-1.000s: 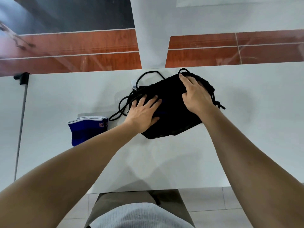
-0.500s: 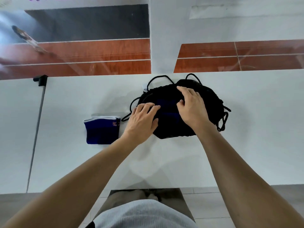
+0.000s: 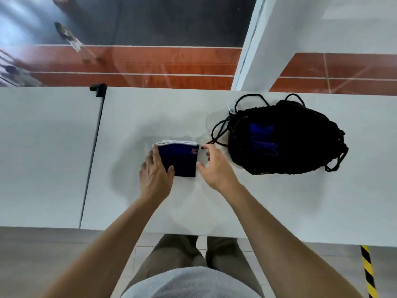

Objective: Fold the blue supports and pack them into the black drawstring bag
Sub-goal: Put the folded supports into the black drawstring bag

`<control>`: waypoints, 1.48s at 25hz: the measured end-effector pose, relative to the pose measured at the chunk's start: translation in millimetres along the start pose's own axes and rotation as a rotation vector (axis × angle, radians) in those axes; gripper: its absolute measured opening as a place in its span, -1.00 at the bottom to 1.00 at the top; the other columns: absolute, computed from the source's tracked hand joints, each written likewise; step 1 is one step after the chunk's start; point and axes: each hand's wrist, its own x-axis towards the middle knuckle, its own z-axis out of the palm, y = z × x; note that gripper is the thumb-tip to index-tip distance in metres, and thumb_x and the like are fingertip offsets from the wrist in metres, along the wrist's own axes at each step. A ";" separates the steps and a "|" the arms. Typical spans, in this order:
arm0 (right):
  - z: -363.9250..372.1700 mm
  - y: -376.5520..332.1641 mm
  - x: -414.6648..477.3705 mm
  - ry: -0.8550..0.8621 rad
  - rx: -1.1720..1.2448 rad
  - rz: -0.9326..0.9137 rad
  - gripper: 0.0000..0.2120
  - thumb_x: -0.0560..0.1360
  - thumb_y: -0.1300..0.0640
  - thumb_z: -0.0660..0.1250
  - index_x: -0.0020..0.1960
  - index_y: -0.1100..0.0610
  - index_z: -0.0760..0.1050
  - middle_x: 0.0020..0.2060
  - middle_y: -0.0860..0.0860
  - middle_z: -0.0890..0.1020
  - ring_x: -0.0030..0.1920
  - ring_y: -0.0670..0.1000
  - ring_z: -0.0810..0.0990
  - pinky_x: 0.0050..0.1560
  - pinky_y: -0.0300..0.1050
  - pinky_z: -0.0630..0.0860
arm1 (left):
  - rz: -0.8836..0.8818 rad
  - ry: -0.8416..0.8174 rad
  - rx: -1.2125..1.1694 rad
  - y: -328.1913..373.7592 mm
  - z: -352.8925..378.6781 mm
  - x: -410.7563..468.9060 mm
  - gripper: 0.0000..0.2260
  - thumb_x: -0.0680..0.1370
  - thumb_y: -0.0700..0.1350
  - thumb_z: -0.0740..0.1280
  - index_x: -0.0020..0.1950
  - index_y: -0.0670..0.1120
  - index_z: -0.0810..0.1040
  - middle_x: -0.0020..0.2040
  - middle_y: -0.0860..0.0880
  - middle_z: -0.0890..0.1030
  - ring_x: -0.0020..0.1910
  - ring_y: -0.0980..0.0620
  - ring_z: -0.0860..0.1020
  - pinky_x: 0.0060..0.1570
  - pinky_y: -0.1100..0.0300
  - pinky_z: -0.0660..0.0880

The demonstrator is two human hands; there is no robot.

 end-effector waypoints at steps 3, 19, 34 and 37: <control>28.9 -2.7 -0.8 -0.074 0.212 0.187 -0.36 0.53 0.02 0.38 0.53 -0.03 0.20 0.39 0.05 0.40 0.37 0.07 0.46 0.39 0.04 0.43 | 0.013 -0.097 -0.138 -8.2 -1.0 10.0 -0.34 0.62 -0.07 0.25 0.63 -0.06 -0.03 0.47 -0.14 0.41 0.34 -0.24 0.41 0.36 -0.07 0.30; 6.5 -16.8 -42.3 0.261 0.608 0.310 -0.69 0.52 0.14 0.44 0.25 0.12 0.54 0.06 0.00 0.67 0.01 -0.04 0.65 -0.09 -0.33 0.51 | -0.120 -0.361 -0.777 15.5 -24.0 3.7 -0.72 0.52 -0.08 0.46 0.18 -0.15 0.55 0.04 -0.16 0.66 -0.01 -0.09 0.66 -0.10 0.04 0.65; -177.6 92.0 -23.7 0.242 0.708 0.352 -0.58 0.36 -0.19 0.50 0.16 -0.07 0.60 0.09 -0.04 0.70 0.11 0.04 0.67 0.17 0.11 0.62 | 0.246 -0.459 -0.493 207.5 26.9 -17.0 -0.62 0.47 0.20 0.40 0.17 0.00 0.52 -0.03 0.01 0.64 -0.10 0.01 0.66 -0.14 0.01 0.66; -202.1 110.2 -1.2 0.251 0.685 0.323 -0.78 0.45 -0.10 0.48 0.07 -0.14 0.57 0.09 -0.06 0.68 0.11 0.03 0.66 0.17 0.07 0.61 | 0.235 -0.434 -0.461 233.7 43.8 -6.2 -0.58 0.41 0.19 0.33 0.21 0.05 0.49 0.12 0.04 0.56 0.05 0.01 0.60 0.06 -0.04 0.61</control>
